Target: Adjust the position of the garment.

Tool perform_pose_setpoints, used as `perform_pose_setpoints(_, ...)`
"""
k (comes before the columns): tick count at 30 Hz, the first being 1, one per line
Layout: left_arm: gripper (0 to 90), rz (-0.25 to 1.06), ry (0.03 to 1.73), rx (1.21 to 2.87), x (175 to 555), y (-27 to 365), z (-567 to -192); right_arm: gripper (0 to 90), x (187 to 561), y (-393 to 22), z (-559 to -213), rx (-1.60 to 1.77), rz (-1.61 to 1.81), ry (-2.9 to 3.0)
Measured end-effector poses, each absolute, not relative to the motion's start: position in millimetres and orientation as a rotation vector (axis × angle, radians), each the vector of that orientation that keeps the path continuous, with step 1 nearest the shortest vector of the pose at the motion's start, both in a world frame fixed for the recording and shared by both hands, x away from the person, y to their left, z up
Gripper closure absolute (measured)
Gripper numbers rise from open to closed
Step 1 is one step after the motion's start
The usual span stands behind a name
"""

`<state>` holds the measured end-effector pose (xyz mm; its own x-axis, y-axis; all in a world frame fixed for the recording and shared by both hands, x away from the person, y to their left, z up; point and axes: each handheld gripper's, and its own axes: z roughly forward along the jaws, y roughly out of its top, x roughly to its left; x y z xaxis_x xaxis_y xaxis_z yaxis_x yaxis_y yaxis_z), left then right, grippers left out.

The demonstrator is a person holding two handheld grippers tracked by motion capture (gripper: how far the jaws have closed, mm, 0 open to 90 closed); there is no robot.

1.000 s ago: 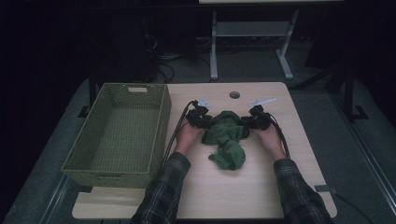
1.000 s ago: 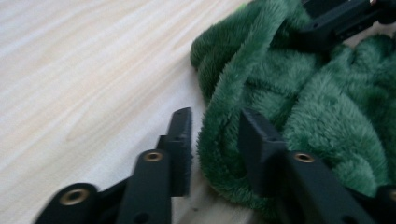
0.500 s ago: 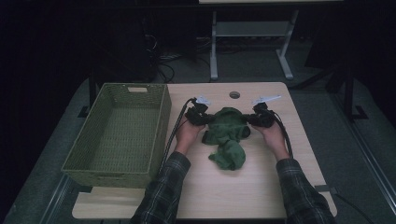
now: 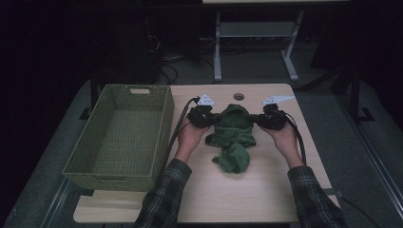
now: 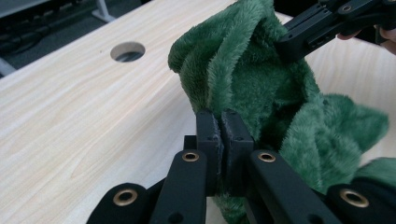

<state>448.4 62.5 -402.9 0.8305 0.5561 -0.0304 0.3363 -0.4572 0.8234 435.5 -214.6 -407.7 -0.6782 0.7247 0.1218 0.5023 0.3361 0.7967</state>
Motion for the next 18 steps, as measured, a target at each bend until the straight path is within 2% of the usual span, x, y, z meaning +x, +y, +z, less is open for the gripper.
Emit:
perform_pose_setpoints(8,87.3,0.314,0.609,2.021,420.5,69.0,-389.4,87.7,418.2,-216.4,-393.4,1.040,1.295,2.355)
perform_pose_setpoints(18,87.0,0.304,0.549,2.006,386.7,73.0,-392.3,87.7,383.4,-220.2,-396.4,0.976,1.360,2.363)
